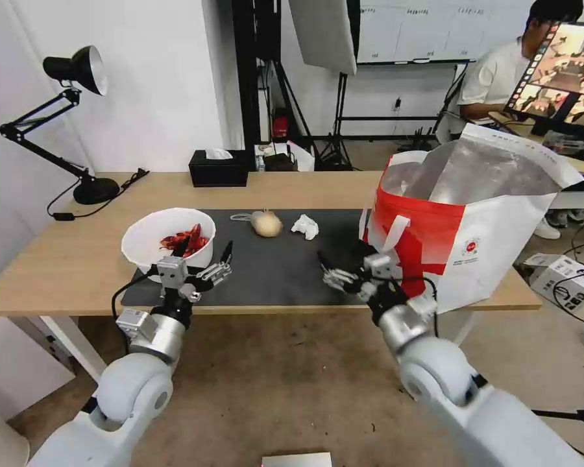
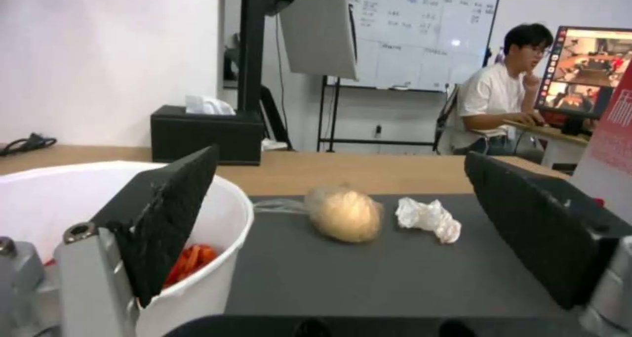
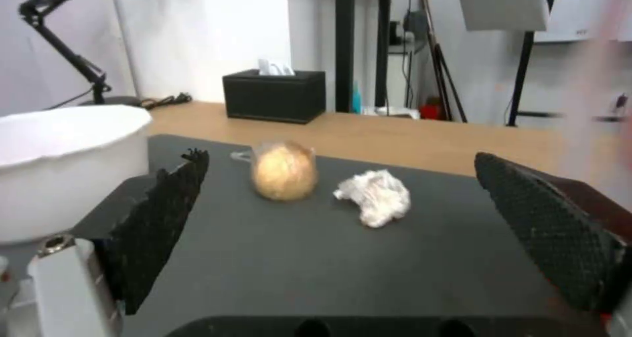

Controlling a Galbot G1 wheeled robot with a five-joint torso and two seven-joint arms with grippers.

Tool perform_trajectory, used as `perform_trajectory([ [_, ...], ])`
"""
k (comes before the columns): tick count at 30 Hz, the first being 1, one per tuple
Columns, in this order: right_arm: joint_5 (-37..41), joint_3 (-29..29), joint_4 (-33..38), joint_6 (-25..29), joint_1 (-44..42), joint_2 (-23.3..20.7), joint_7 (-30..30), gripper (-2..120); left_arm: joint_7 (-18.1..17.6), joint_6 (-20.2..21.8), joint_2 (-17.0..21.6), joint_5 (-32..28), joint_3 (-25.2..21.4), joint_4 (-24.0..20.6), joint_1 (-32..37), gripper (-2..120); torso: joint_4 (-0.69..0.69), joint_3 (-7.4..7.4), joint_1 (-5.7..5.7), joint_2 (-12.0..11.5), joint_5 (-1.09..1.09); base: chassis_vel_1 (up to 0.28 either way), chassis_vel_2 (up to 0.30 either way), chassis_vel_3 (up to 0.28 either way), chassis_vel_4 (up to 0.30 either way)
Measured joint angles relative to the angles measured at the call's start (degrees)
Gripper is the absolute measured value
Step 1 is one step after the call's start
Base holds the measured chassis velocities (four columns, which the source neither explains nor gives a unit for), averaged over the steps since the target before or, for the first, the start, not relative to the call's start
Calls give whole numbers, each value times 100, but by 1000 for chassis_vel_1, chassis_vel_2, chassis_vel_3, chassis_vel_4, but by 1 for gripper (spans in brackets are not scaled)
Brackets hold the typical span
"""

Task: Pick up the trash from the table and place it into the takeout bag.

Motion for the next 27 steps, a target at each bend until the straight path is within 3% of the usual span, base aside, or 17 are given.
perform_trajectory([
  [2, 56, -223, -159, -125, 250, 131, 210, 100, -2, 1, 3, -10, -12, 1, 20, 100, 0, 0, 0, 0, -1, 0, 0, 0, 0],
  [5, 415, -838, -705, -589, 956, 686, 984, 100, -7, 6, 1, -34, -20, 44, 107, 100, 1, 0, 0, 0, -1, 0, 0, 0, 0],
  [9, 534, -1112, -1096, -736, 1375, 1043, 1299, 100, -6, 10, 3, -42, -7, 52, 131, 100, 1, 0, 0, 0, -1, 0, 0, 0, 0],
  [27, 660, -1440, -2703, -1297, 2600, 2215, 2715, 100, -11, 8, 49, -108, -169, 46, 232, 100, 1, 0, 0, 0, 0, 0, 0, 0, 0],
])
